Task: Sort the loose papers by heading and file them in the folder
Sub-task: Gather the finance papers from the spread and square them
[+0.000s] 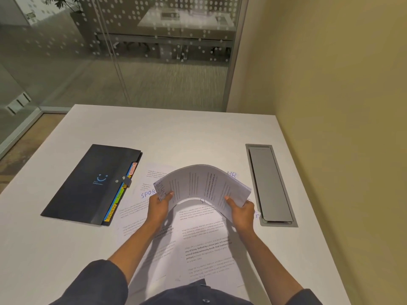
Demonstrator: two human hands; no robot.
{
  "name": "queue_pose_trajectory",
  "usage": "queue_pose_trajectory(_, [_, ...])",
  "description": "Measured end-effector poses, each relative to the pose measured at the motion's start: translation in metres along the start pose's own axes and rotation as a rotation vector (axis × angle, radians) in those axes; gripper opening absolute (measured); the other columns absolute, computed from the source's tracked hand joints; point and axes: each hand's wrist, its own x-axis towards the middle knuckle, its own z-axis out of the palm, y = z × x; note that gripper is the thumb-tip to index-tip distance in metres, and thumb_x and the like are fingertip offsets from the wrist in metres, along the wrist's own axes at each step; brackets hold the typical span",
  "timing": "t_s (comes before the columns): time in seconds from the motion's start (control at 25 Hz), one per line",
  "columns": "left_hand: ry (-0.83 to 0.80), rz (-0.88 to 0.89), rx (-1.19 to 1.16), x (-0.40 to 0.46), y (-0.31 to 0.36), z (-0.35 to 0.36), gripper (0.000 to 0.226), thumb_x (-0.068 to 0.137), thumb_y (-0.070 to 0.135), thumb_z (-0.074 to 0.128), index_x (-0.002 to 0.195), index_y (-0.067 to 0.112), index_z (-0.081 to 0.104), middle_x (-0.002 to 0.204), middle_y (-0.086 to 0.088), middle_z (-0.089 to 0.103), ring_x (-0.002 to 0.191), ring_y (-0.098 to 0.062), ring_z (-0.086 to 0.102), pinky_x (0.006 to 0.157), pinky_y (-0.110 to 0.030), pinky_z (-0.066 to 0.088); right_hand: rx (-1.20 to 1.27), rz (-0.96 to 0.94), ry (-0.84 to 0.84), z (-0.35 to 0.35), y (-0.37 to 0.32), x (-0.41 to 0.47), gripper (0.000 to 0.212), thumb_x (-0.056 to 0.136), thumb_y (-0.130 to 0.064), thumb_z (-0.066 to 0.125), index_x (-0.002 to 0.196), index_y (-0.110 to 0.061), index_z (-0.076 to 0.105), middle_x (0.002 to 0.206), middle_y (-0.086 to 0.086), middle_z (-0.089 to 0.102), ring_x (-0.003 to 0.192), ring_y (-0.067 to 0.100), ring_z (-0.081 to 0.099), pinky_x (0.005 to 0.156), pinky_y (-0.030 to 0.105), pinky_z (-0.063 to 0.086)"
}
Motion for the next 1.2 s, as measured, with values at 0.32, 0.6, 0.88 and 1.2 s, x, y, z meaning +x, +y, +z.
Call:
queue_pose_trajectory(0.32, [-0.043, -0.006, -0.001, -0.001, 0.004, -0.002, 0.032, 0.089, 0.01, 0.066, 0.12, 0.011, 0.059, 0.106, -0.008, 0.063, 0.094, -0.023, 0.059, 0.078, -0.032, 0.05, -0.029, -0.096, -0.027, -0.01, -0.013, -0.004, 0.029, 0.084, -0.012, 0.076, 0.109, -0.016, 0.062, 0.088, -0.005, 0.064, 0.079, 0.005, 0.059, 0.056, 0.013, 0.052])
queue_pose_trajectory(0.6, [-0.061, 0.002, 0.057, -0.003, 0.011, -0.003, 0.019, 0.096, 0.014, 0.057, 0.114, 0.009, 0.059, 0.089, 0.0, 0.061, 0.083, -0.018, 0.059, 0.061, -0.021, 0.045, -0.236, -0.258, -0.069, -0.032, -0.03, 0.004, 0.016, 0.088, -0.014, 0.071, 0.1, -0.024, 0.073, 0.087, -0.003, 0.071, 0.077, 0.022, 0.065, 0.06, 0.023, 0.054])
queue_pose_trajectory(0.88, [-0.131, 0.392, 0.281, -0.003, 0.049, -0.006, 0.024, 0.095, 0.003, 0.05, 0.079, 0.011, 0.067, 0.075, -0.008, 0.066, 0.068, -0.013, 0.055, 0.062, -0.025, 0.044, -0.857, -0.494, -0.19, -0.057, -0.096, 0.024, 0.024, 0.082, -0.025, 0.072, 0.106, -0.023, 0.076, 0.096, -0.009, 0.075, 0.086, 0.007, 0.068, 0.076, 0.031, 0.057])
queue_pose_trajectory(1.2, [-0.284, 0.551, 0.418, 0.004, 0.108, 0.003, 0.026, 0.09, 0.004, 0.051, 0.073, 0.016, 0.066, 0.07, -0.008, 0.066, 0.063, -0.01, 0.051, 0.06, -0.027, 0.037, -0.891, -0.581, -0.462, -0.035, -0.128, 0.024, 0.024, 0.093, -0.028, 0.06, 0.079, -0.01, 0.069, 0.069, 0.0, 0.068, 0.061, 0.018, 0.061, 0.054, 0.028, 0.041])
